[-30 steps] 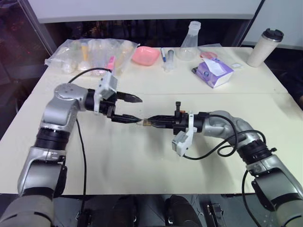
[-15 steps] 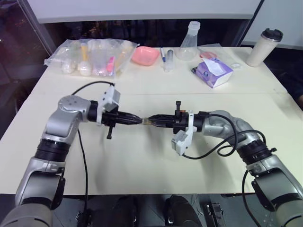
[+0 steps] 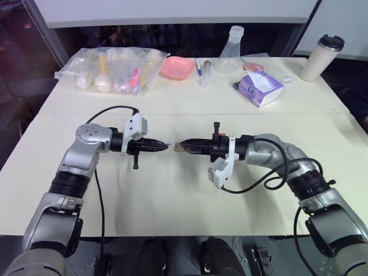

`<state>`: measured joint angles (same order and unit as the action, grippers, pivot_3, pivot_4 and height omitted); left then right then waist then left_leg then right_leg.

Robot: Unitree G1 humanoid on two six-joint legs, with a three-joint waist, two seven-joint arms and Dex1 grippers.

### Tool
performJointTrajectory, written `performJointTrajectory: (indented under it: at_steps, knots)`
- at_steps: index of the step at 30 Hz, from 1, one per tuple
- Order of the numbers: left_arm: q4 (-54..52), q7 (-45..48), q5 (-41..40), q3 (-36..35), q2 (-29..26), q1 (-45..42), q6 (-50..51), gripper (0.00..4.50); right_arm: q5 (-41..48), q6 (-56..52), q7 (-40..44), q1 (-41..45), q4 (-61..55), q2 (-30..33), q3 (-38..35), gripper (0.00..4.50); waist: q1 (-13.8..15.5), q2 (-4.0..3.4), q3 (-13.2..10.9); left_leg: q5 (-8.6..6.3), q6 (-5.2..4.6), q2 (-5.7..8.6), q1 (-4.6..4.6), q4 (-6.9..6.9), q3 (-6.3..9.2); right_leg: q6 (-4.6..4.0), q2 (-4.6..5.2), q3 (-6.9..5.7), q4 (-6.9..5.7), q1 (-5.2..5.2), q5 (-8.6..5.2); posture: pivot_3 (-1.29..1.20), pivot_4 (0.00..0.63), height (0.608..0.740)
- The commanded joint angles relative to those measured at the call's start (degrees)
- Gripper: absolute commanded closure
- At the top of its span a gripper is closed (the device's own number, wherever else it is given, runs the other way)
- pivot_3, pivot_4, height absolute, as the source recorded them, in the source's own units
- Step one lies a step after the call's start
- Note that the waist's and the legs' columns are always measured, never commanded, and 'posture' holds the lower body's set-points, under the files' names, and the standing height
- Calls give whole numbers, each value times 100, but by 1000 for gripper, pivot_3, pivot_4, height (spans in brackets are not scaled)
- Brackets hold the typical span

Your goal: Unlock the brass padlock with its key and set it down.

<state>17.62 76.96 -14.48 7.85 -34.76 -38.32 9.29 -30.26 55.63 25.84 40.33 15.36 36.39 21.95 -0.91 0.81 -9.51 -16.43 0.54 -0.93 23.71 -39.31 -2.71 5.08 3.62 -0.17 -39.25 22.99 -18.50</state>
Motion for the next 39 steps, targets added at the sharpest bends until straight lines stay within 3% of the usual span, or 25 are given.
performJointTrajectory:
  at_steps: [1,14,20,29,34,39]
  knots:
    - [-258,-15,-138,-286,-206,130,-32,4483,55,-59,-77,-73,-60,-80,-57,4500,-6,0,0,0,0,0,0,0,0,0,0,0,0,0,0,0,150,715]
    - [-1135,-389,-365,-490,-397,860,447,4483,-1384,-344,-1503,525,2432,-574,426,4500,-19,0,0,0,0,0,-3,0,-6,0,2,0,-4,0,0,0,150,715]
    - [-1315,-504,-385,-500,-415,982,513,4483,-1535,-205,-1716,669,2760,-597,692,4500,-26,0,0,2,4,-1,-3,2,-6,0,0,1,-7,3,0,0,150,715]
    - [-1097,-534,-346,-494,-350,910,366,4500,-349,-212,-263,113,2055,-366,725,163,-15,0,1,2,3,-1,-17,5,-4,0,0,1,-6,-12,0,0,150,715]
    - [-1039,-529,-328,-480,-323,866,320,4500,472,-815,609,-283,1336,-71,468,35,12,1,2,0,1,-1,-26,5,-2,0,2,1,-2,-25,0,0,150,715]
    - [-1029,-495,-305,-449,-367,866,348,4500,1709,-2149,1713,-864,216,509,-60,35,39,1,2,-8,-14,2,-26,2,3,0,7,1,2,-33,0,0,150,715]
